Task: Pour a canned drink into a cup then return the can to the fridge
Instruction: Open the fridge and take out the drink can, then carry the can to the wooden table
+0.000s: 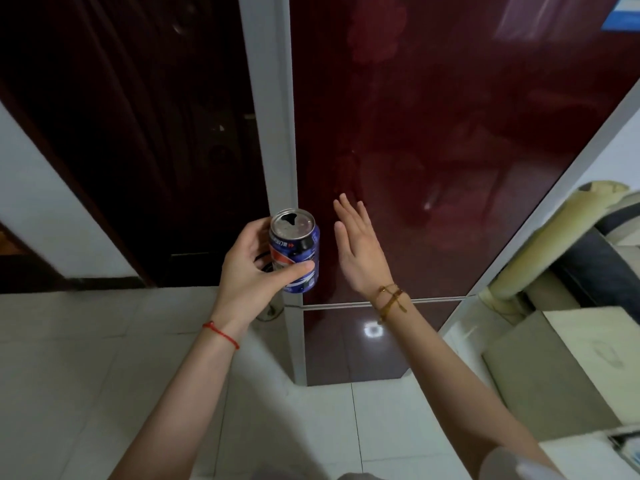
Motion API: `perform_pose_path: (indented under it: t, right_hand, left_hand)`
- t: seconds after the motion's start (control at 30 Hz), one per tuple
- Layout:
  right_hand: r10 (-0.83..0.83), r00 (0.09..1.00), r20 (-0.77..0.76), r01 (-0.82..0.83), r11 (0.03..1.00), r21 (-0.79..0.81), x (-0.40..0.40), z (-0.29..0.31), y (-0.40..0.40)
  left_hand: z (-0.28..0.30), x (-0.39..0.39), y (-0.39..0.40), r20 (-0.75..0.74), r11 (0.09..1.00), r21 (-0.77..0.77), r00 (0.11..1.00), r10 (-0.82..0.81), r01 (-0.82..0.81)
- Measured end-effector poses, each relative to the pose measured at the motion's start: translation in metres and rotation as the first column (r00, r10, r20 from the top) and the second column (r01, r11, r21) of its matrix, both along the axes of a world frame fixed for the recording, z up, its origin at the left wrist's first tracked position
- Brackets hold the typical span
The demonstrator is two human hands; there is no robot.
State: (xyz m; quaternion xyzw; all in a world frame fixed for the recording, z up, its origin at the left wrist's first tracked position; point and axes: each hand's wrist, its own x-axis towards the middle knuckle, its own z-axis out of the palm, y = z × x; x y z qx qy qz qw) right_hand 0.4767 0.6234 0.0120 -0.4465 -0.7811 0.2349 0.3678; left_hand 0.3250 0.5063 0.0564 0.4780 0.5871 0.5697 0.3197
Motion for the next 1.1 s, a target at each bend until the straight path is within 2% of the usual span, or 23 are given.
perform_pose_path:
  t: [0.13, 0.27, 0.37, 0.43, 0.5, 0.57, 0.7, 0.87, 0.97, 1.1]
  right_hand:
    - [-0.013, 0.998, -0.065, 0.005, 0.993, -0.114, -0.003, 0.009, -0.006]
    - [-0.191, 0.959, -0.210, 0.102, 0.922, -0.374, 0.000, 0.010, -0.023]
    - [-0.319, 0.913, -0.254, 0.082, 0.754, -0.651, 0.005, -0.001, -0.036]
    - [-0.400, 0.844, -0.358, -0.058, 0.594, -0.802, 0.011, -0.004, -0.048]
    - [-0.471, 0.777, -0.417, -0.181, 0.469, -0.865, 0.016, 0.000, -0.066]
    - [-0.544, 0.710, -0.447, -0.242, 0.407, -0.881, 0.025, 0.002, -0.083]
    - [-0.651, 0.576, -0.495, -0.315, 0.383, -0.868, 0.044, -0.001, -0.116]
    - [-0.747, 0.405, -0.528, -0.331, 0.418, -0.846, 0.078, -0.011, -0.161]
    - [-0.791, 0.310, -0.528, -0.315, 0.438, -0.842, 0.102, -0.017, -0.192]
    - [-0.832, 0.181, -0.525, -0.287, 0.466, -0.837, 0.134, -0.025, -0.237]
  left_hand:
    - [-0.001, -0.012, 0.014, 0.000, 0.998, -0.007, 0.998, -0.064, 0.064]
    - [-0.003, -0.014, 0.022, 0.013, 0.992, -0.010, 0.992, -0.125, 0.125]
    - [-0.007, -0.010, 0.025, 0.030, 0.983, -0.022, 0.983, -0.183, 0.184]
    - [-0.010, -0.005, 0.025, 0.042, 0.974, -0.025, 0.973, -0.225, 0.226]
    - [-0.012, 0.001, 0.024, 0.039, 0.961, -0.027, 0.961, -0.272, 0.274]
    - [-0.017, 0.008, 0.024, 0.038, 0.943, -0.034, 0.944, -0.329, 0.330]
    - [-0.029, 0.024, 0.021, 0.022, 0.893, -0.057, 0.895, -0.446, 0.446]
    - [-0.040, 0.058, 0.009, 0.009, 0.795, -0.086, 0.798, -0.603, 0.601]
    - [-0.041, 0.085, -0.005, -0.001, 0.706, -0.099, 0.709, -0.705, 0.701]
    - [-0.043, 0.123, -0.028, -0.010, 0.539, -0.118, 0.542, -0.840, 0.834]
